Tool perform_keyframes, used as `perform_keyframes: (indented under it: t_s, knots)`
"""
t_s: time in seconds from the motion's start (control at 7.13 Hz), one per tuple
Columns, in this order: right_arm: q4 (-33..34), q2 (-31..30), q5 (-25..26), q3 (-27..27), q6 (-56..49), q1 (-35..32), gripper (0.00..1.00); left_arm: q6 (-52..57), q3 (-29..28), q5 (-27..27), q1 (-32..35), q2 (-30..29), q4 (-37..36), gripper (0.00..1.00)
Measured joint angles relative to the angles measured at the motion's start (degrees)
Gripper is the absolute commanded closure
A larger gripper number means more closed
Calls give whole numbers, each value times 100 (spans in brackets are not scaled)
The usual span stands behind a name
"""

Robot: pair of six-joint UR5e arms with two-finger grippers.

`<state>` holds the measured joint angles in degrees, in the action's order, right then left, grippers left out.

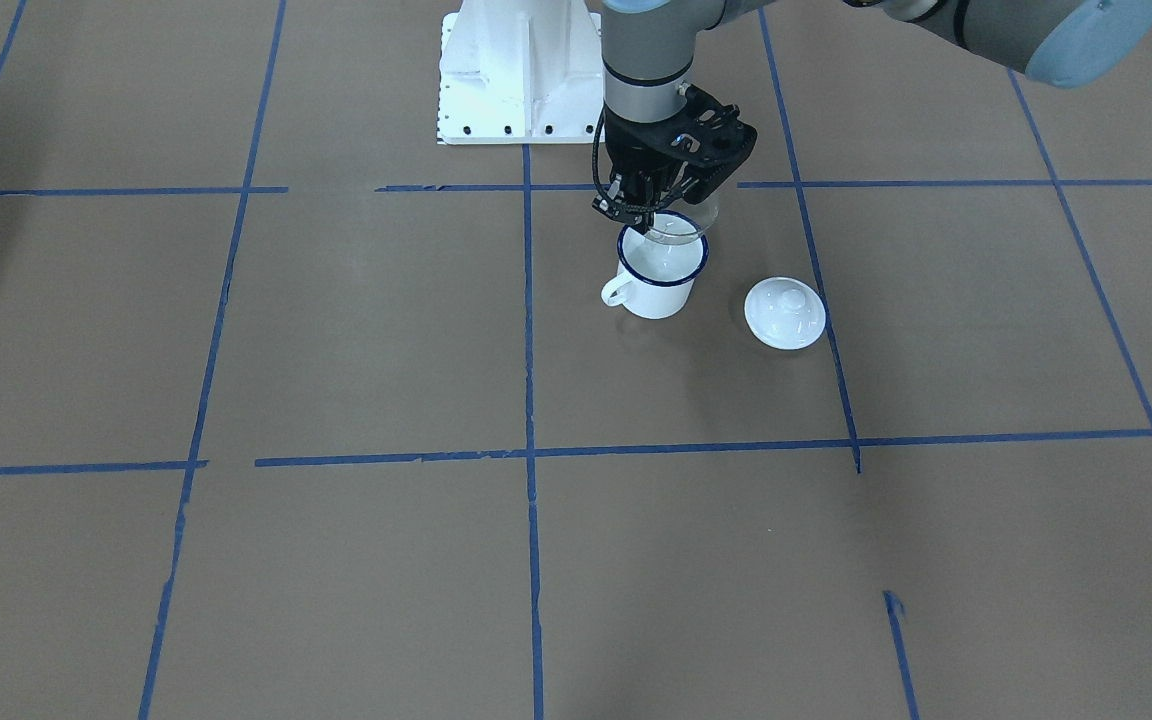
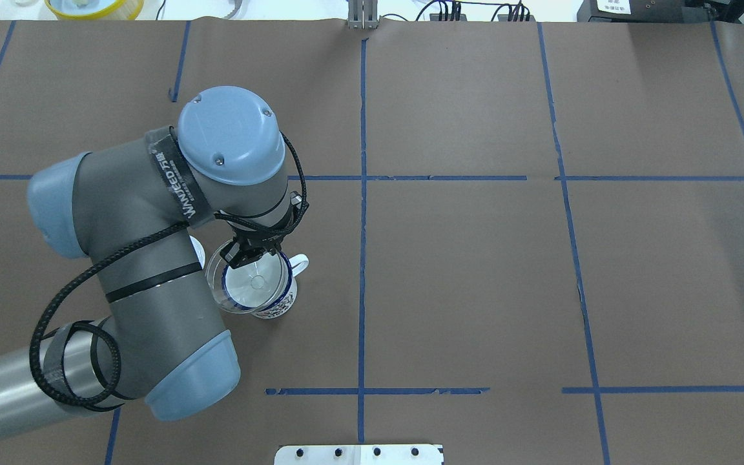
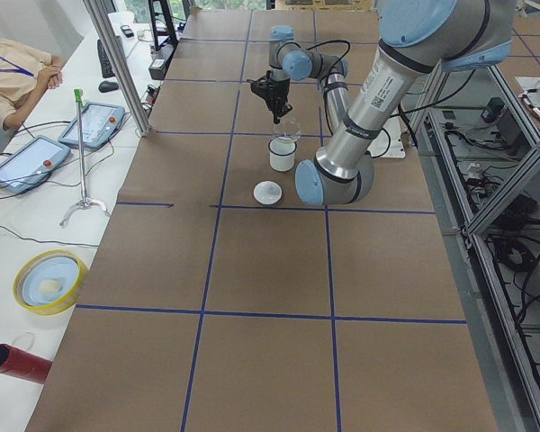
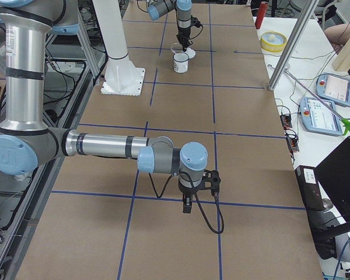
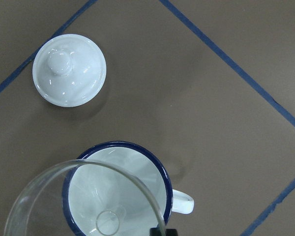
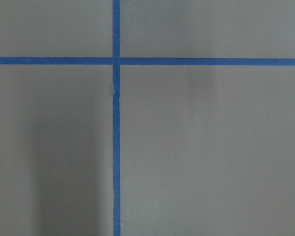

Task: Place funnel on cup
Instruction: 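Lift the funnel and carry it over the open mug, then lower the funnel into the mug and open the left gripper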

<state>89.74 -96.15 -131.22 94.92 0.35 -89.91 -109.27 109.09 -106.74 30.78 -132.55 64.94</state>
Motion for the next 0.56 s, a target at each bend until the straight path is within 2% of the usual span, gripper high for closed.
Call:
perform_keyframes:
  t_s: [0.56]
  knots:
    - [0, 0, 0, 0, 0, 0, 0, 297, -457, 30, -91, -116, 18, 100]
